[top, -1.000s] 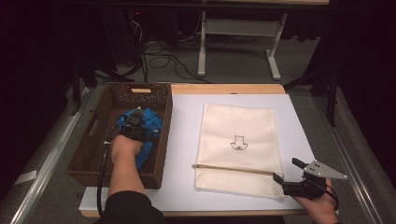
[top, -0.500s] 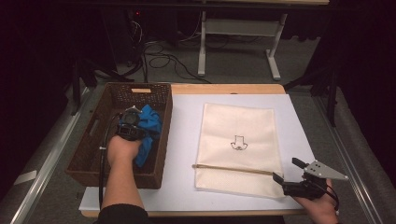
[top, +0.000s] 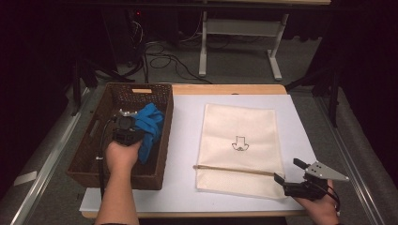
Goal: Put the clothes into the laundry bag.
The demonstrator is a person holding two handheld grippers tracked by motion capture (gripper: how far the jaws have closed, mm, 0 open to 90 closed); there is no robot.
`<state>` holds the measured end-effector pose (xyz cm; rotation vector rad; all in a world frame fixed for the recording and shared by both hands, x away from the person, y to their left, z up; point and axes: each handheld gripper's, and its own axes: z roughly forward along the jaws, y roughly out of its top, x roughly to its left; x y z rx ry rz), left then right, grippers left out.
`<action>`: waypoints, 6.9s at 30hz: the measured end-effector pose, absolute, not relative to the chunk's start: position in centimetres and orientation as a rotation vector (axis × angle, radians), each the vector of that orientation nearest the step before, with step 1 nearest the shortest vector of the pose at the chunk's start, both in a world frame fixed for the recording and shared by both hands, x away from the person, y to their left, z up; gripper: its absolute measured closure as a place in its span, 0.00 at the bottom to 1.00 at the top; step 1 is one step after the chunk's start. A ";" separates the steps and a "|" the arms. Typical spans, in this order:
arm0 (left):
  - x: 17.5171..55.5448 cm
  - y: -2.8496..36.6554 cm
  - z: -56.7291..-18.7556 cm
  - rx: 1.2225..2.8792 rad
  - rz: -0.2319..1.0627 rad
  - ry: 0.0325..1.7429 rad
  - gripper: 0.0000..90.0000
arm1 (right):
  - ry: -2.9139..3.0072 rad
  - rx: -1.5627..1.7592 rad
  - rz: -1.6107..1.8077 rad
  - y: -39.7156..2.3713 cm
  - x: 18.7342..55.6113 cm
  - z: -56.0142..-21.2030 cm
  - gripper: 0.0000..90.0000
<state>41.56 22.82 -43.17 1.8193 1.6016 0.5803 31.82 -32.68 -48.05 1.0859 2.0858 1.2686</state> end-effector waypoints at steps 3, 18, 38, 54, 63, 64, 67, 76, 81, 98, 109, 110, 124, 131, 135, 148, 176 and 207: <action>41.2 23.0 -42.9 1.776 0.608 1.583 0.83 | 2.081 1.087 1.264 -32.7 31.8 -48.1 0.05; 39.5 23.2 -42.0 1.649 0.730 1.453 0.83 | 2.074 1.082 1.258 -32.7 31.8 -48.2 0.05; 36.7 24.5 -40.7 1.368 0.852 1.325 0.83 | 2.077 1.075 1.248 -32.4 31.8 -48.3 0.05; 35.8 23.6 -39.0 1.307 0.885 1.249 0.83 | 2.071 1.067 1.251 -32.5 31.8 -48.2 0.05; 35.5 21.3 -38.1 1.323 0.877 1.186 0.83 | 2.071 1.063 1.254 -32.4 31.7 -48.2 0.05; 35.5 21.0 -38.0 1.324 0.876 1.178 0.83 | 2.069 1.071 1.256 -32.4 31.7 -48.1 0.05; 35.5 20.1 -37.8 1.323 0.868 1.160 0.83 | 2.066 1.072 1.257 -32.5 31.7 -48.1 0.05; 35.6 17.4 -37.7 1.342 0.830 1.109 0.83 | 2.066 1.063 1.258 -32.5 31.7 -48.1 0.06; 35.5 15.9 -37.8 1.363 0.811 1.082 0.83 | 2.067 1.058 1.259 -32.5 31.6 -48.1 0.06; 35.0 10.7 -38.4 1.406 0.733 0.983 0.83 | 2.071 1.048 1.269 -32.4 31.6 -48.1 0.08; 34.4 7.8 -39.0 1.423 0.668 0.920 0.83 | 2.074 1.032 1.272 -32.4 31.5 -48.1 0.10; 34.3 7.7 -39.0 1.425 0.665 0.914 0.83 | 2.073 1.030 1.275 -32.4 31.5 -48.1 0.11; 33.3 6.5 -39.9 1.438 0.615 0.880 0.83 | 2.079 1.036 1.282 -32.4 31.6 -48.4 0.12; 32.4 6.5 -40.4 1.458 0.591 0.850 0.83 | 2.079 1.033 1.290 -32.3 31.5 -48.4 0.13; 31.4 6.8 -41.1 1.458 0.572 0.846 0.83 | 2.079 1.032 1.292 -32.3 31.5 -48.4 0.14; 29.0 8.7 -42.5 1.494 0.563 0.867 0.82 | 2.085 1.021 1.300 -32.2 31.5 -48.4 0.17; 26.4 10.5 -45.3 1.434 0.568 0.870 0.82 | 2.219 1.014 1.243 -27.7 35.4 -48.0 0.30; 24.6 10.4 -46.3 1.466 0.564 0.907 0.82 | 2.486 0.971 1.057 -25.2 37.5 -51.0 0.76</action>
